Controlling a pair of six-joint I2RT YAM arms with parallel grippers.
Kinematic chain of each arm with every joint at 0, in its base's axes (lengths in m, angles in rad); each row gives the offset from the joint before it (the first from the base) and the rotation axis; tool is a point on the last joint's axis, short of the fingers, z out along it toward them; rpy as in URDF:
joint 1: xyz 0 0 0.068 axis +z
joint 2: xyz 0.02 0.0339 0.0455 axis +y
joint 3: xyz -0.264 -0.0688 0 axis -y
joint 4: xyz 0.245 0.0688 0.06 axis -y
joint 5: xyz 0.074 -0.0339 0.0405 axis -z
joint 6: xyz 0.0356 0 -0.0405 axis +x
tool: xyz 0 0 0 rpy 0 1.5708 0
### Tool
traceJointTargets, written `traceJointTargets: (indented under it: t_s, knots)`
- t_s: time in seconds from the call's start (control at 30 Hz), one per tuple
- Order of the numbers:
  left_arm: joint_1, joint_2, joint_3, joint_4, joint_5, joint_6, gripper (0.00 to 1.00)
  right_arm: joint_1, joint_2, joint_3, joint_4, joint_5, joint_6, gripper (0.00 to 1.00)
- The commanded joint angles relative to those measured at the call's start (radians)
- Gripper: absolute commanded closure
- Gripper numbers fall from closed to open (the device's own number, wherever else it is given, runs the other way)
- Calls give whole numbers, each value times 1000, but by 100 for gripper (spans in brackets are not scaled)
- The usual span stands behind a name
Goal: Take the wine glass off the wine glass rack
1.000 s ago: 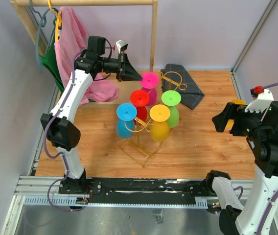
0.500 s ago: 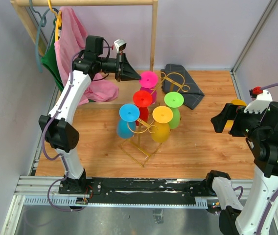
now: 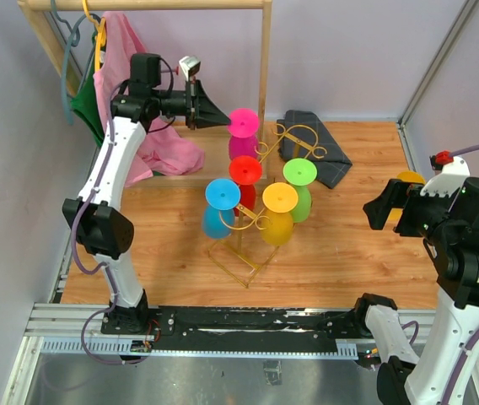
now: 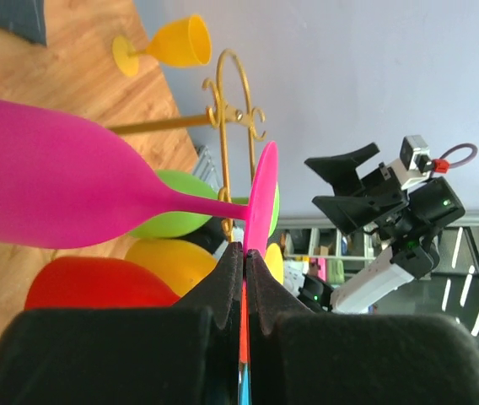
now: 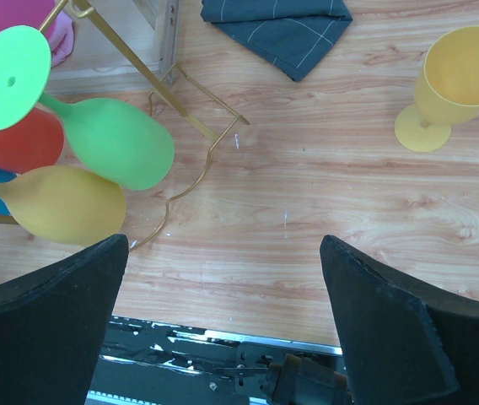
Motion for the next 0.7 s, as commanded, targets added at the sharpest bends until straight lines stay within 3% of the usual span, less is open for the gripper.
traceJointTargets:
  t_s: [0.0,0.23,0.4,0.53,0.63,0.67]
  knots:
    - [48,38,153,53,46,4,100,-12,12,24,25,11,13,2]
    - [61,66,363,518,81,-189,100,-12,45,62,46,-9,24,1]
    - [60,70,391,717,93,-185,100,-12,86,115,56,-43,30,2]
    - [50,22,376,634,39,37,100,-12,108,148,55,-58,34,1]
    - [22,-39,377,435,-57,370,100,-13,120,166,54,-68,40,1]
    - [2,-64,372,364,-105,558,100,-13,124,174,53,-71,43,1]
